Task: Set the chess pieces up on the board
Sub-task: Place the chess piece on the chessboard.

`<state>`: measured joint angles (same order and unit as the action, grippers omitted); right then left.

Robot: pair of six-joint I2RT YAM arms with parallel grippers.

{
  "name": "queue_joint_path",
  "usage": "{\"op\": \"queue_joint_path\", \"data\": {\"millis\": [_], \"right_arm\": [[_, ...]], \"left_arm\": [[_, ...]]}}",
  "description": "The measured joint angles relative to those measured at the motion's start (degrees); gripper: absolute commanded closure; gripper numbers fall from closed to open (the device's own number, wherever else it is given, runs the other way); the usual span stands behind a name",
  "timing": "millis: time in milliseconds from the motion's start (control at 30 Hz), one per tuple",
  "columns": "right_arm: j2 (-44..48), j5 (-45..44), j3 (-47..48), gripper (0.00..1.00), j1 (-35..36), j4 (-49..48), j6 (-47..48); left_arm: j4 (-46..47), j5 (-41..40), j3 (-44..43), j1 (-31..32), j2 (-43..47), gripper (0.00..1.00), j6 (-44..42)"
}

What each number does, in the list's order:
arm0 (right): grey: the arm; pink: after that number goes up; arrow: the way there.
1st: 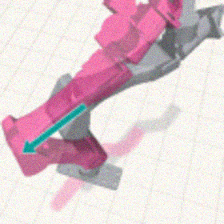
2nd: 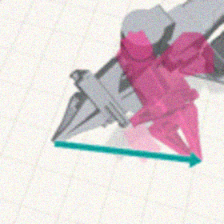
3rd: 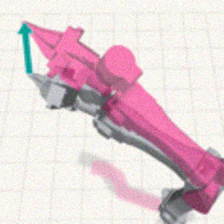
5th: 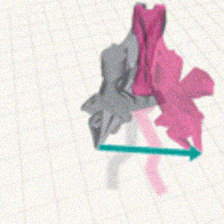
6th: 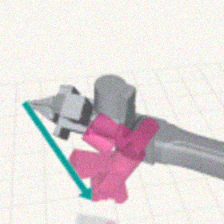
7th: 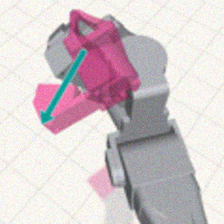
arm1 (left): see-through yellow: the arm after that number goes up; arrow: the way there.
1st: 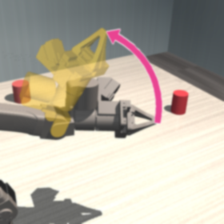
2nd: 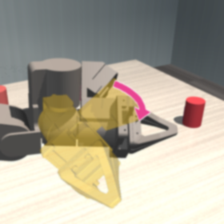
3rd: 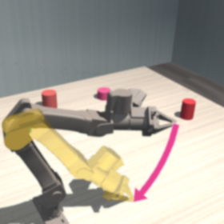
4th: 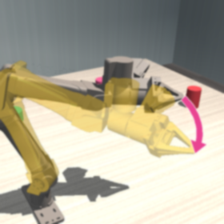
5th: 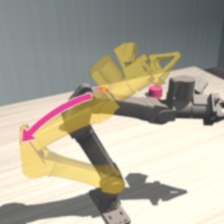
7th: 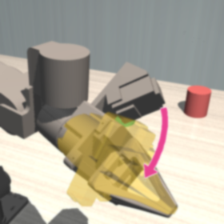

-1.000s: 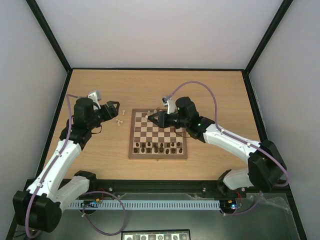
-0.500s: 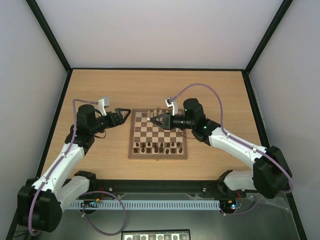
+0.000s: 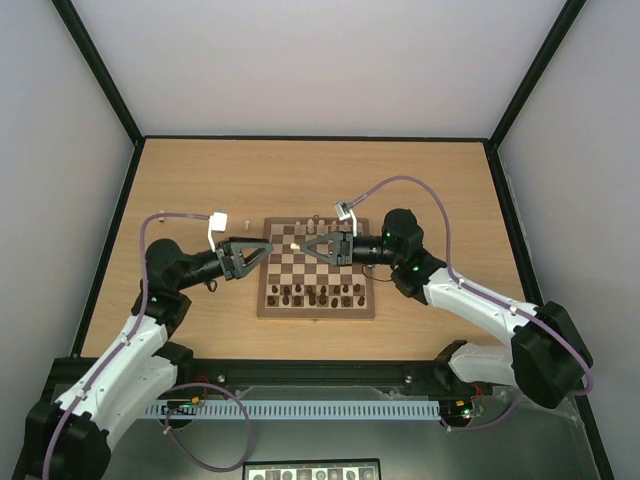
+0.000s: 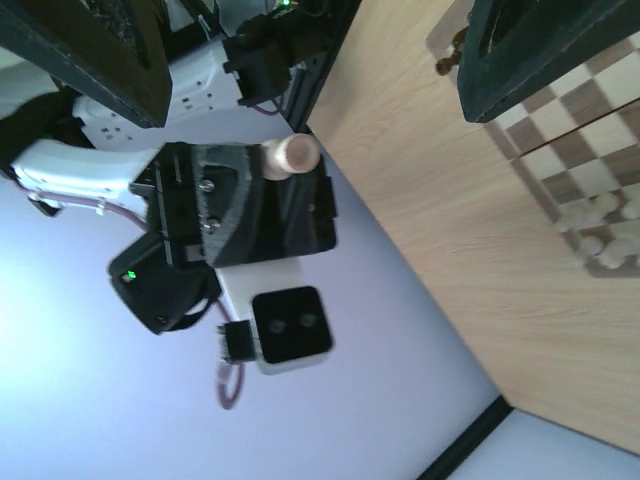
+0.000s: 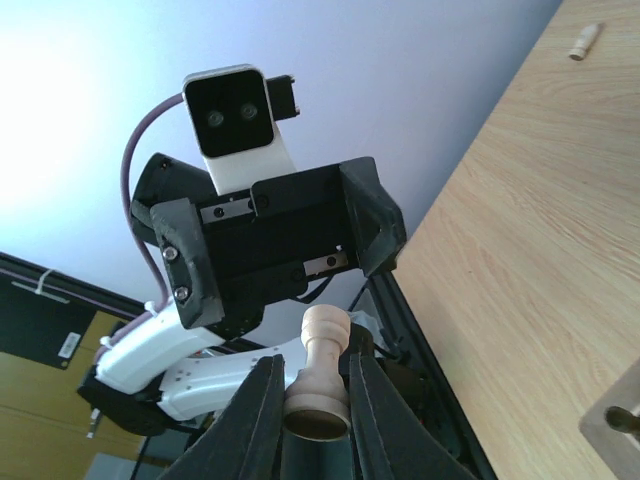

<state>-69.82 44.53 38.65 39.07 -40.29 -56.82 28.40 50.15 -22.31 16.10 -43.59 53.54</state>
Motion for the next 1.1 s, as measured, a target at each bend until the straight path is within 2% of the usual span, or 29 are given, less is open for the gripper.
{"op": "queue_joint_path", "data": {"millis": [233, 500, 867, 1100], "right_arm": [[0.3, 0.0, -0.1, 0.95, 2.9, -3.9, -3.9], [0.2, -0.1, 0.1, 0.95, 4.9, -5.1, -5.0], [-2.3, -0.3, 2.0, 0.95, 5.7, -6.1, -5.4], [-4.4, -0.2, 3.6, 0.95, 6.0, -6.4, -5.4]], "left_arm": [[3.6, 0.6, 0.0, 2.6, 2.9, 0.27, 3.5], [4.1, 0.3, 0.1, 4.3, 3.0, 0.43, 5.3], [4.3, -0.5, 0.2, 6.1, 2.6, 0.48, 5.6], [4.3, -1.2, 0.2, 7.0, 1.6, 0.57, 5.4]]}}
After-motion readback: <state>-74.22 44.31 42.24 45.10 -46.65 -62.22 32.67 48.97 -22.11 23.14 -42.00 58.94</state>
